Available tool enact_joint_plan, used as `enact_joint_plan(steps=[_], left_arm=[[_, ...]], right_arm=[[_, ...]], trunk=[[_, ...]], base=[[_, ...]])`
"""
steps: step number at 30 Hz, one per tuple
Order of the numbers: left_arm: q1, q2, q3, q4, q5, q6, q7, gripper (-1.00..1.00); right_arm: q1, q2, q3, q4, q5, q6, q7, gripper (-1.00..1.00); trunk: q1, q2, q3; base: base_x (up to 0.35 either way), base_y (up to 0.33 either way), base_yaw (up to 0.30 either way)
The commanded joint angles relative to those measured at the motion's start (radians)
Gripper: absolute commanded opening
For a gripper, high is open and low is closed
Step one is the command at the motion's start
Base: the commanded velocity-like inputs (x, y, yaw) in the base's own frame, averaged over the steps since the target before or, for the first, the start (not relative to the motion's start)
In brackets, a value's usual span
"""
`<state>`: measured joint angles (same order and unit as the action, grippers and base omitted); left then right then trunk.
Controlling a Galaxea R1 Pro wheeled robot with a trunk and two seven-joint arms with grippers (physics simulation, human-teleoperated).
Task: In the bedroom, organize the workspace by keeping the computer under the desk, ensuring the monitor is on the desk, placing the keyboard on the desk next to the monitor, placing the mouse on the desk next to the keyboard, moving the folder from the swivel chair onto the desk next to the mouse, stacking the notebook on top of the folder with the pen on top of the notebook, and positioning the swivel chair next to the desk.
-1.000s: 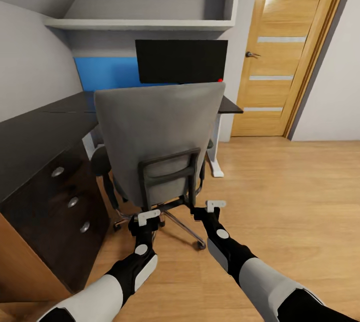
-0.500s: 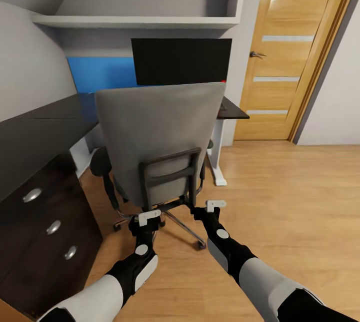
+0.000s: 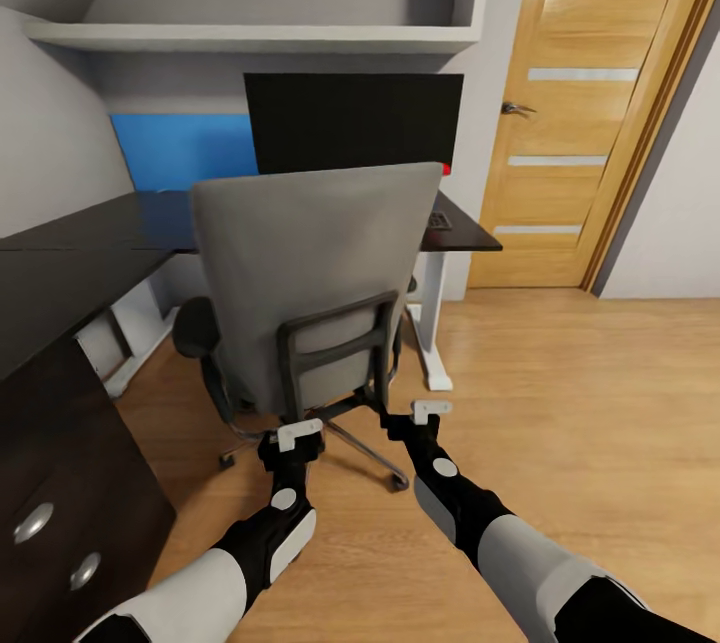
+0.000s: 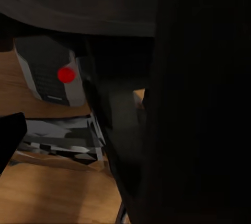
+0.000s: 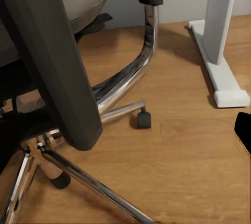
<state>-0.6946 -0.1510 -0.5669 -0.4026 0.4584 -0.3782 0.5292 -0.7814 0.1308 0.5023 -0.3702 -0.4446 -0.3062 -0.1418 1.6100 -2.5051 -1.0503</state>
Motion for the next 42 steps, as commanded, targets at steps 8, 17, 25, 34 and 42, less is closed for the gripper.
enact_joint_plan(steps=[8, 17, 25, 34, 42], left_arm=[[-0.002, 0.001, -0.008, 0.001, 0.009, -0.004, 0.004, 1.0], [-0.002, 0.002, -0.008, 0.0, 0.009, -0.004, 0.003, 1.0], [-0.002, 0.002, -0.008, 0.0, 0.009, -0.004, 0.003, 1.0], [-0.002, 0.002, -0.008, 0.0, 0.009, -0.004, 0.003, 1.0], [-0.002, 0.002, -0.008, 0.0, 0.009, -0.004, 0.003, 1.0]], right_arm=[[-0.001, 0.0, 0.009, 0.0, -0.006, -0.004, -0.007, 1.0], [-0.001, 0.0, 0.009, 0.0, -0.006, -0.004, -0.007, 1.0], [-0.001, 0.0, 0.009, 0.0, -0.006, -0.004, -0.007, 1.0], [-0.001, 0.0, 0.009, 0.0, -0.006, -0.004, -0.007, 1.0], [-0.001, -0.001, 0.009, 0.0, -0.006, -0.004, -0.007, 1.0]], trunk=[[0.0, 0.0, -0.001], [0.0, 0.0, -0.001], [0.0, 0.0, -0.001], [0.0, 0.0, -0.001], [0.0, 0.0, -0.001]], base=[[0.19, 0.008, 0.0], [-0.184, 0.002, 0.0], [-0.194, -0.013, 0.0], [-0.109, -0.001, 0.0], [-0.294, 0.0, 0.0]])
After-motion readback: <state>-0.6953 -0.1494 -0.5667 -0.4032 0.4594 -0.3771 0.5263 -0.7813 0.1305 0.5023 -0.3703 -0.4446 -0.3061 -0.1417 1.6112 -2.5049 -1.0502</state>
